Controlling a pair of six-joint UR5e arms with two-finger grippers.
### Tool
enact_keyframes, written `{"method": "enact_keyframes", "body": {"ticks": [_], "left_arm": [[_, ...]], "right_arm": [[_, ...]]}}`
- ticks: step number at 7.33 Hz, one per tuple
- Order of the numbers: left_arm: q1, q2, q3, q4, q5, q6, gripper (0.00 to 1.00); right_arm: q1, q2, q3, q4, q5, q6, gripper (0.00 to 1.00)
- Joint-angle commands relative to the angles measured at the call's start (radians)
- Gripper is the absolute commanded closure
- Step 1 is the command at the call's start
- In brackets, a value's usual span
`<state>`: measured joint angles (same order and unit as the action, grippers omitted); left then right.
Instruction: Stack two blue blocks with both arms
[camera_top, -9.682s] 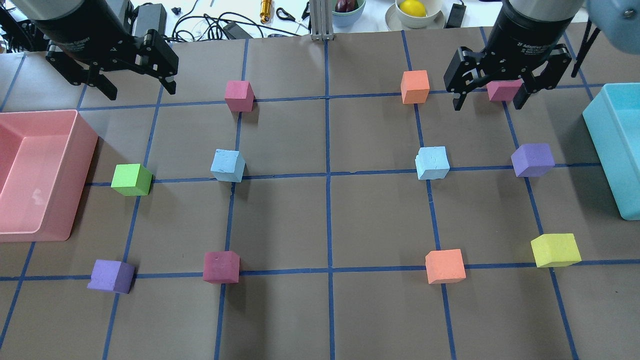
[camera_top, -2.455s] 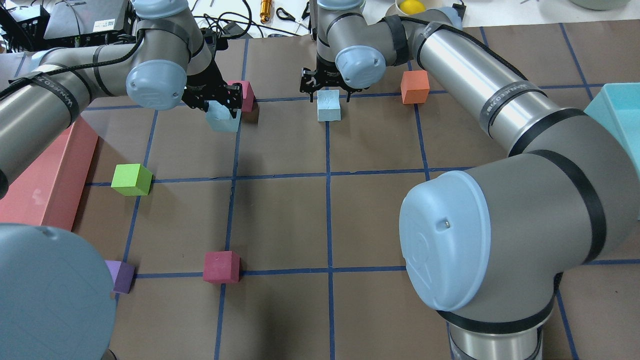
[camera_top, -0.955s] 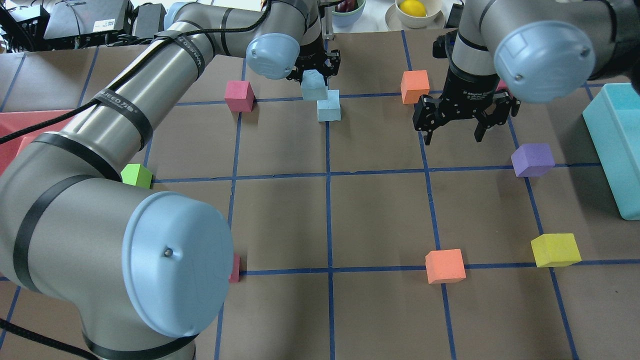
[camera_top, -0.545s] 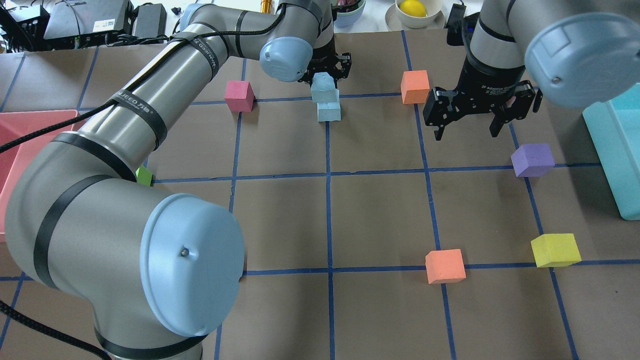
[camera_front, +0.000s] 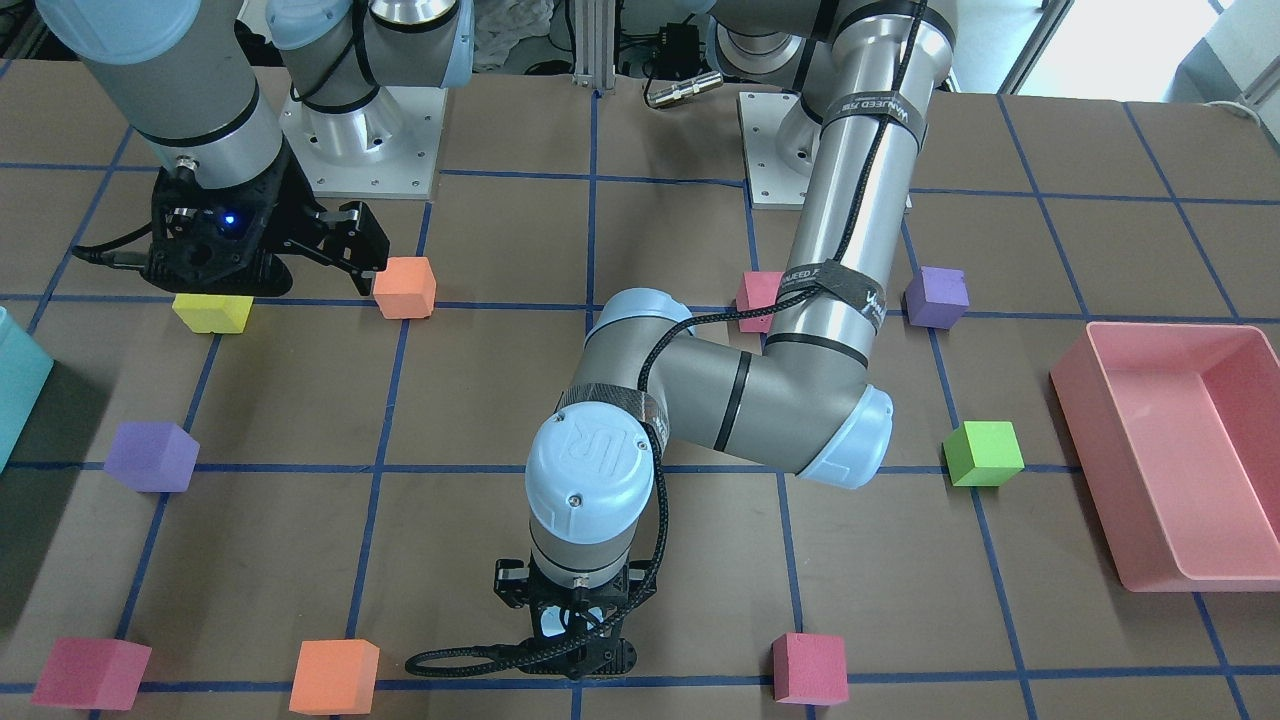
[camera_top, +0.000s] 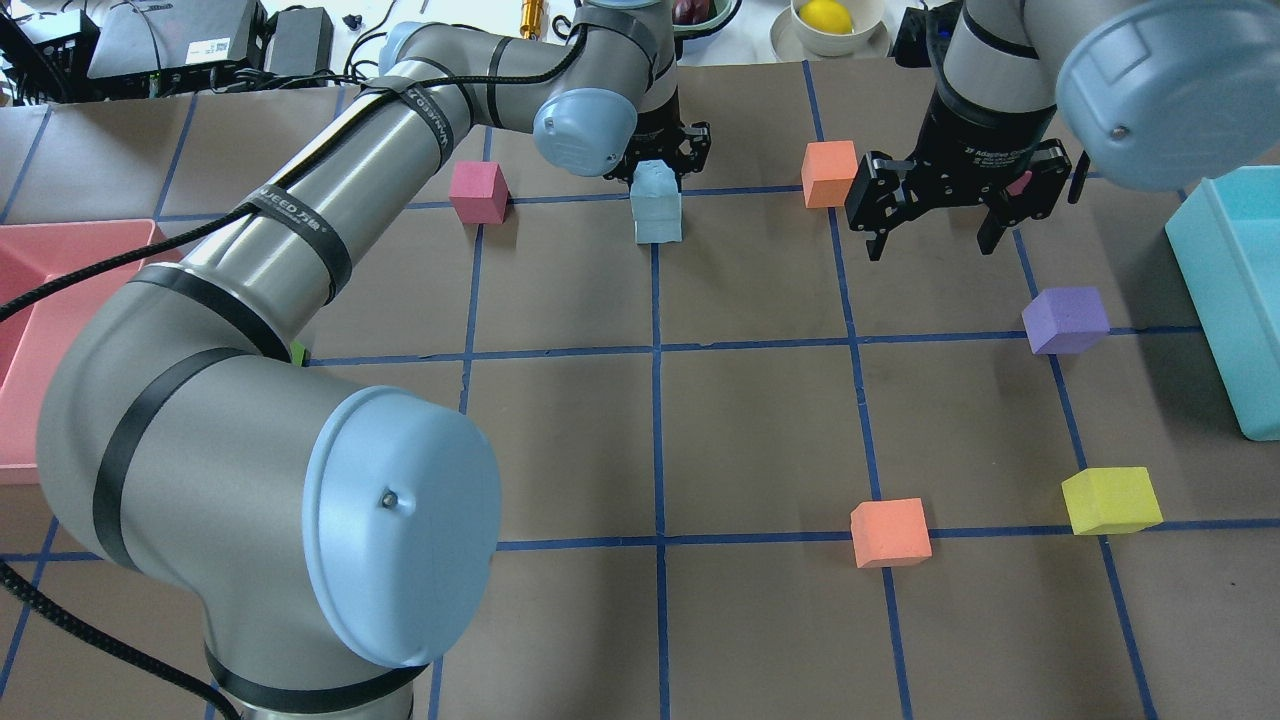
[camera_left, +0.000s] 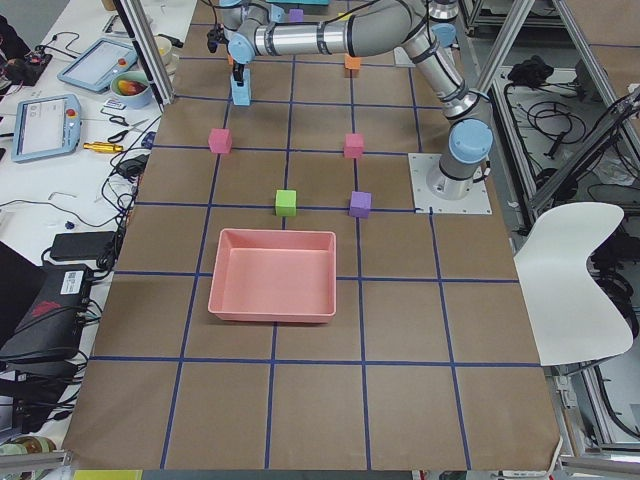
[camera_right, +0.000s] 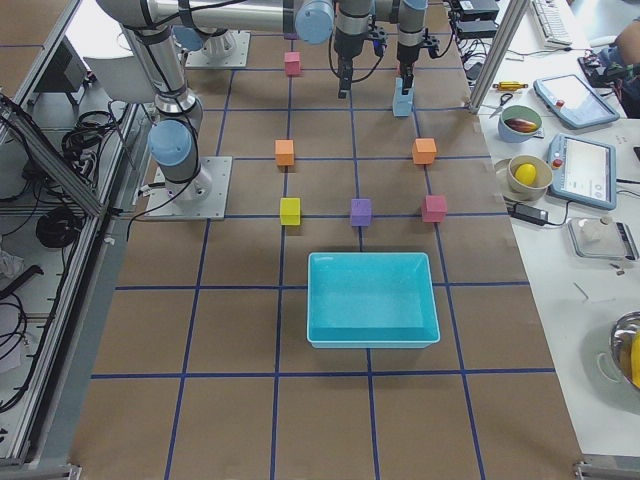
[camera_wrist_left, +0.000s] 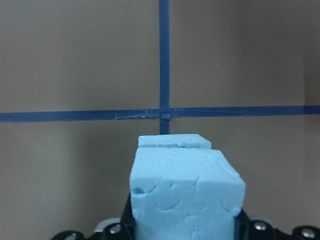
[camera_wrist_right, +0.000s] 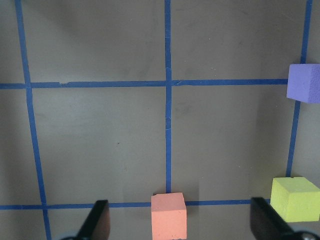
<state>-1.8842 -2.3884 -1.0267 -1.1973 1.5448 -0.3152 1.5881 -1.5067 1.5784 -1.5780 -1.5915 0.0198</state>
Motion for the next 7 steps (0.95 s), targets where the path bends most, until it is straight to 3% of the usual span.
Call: {"method": "enact_keyframes", "body": {"ticks": [1,4,5,7], "left_arm": [[0.000,-0.003,-0.001,0.008,0.000,0.001,0.01],[0.002,0.029,0.008,-0.004,-0.009,0.004,0.00],[0.019,0.061,0.019,-0.052,-0.005,0.014,0.00],[0.051,0.182,0.028,-0.265,0.004,0.034,0.00]], "right_arm": [[-0.020,0.010,-0.001,-0.028,0.008,-0.012,0.00],[-0.048,-0.004,0.011,-0.019,0.013,-0.018,0.00],[-0.051,-0.007,0.008,-0.019,0.010,-0.018,0.00],[-0.054,-0.015,0.015,-0.010,0.007,-0.018,0.00]]}}
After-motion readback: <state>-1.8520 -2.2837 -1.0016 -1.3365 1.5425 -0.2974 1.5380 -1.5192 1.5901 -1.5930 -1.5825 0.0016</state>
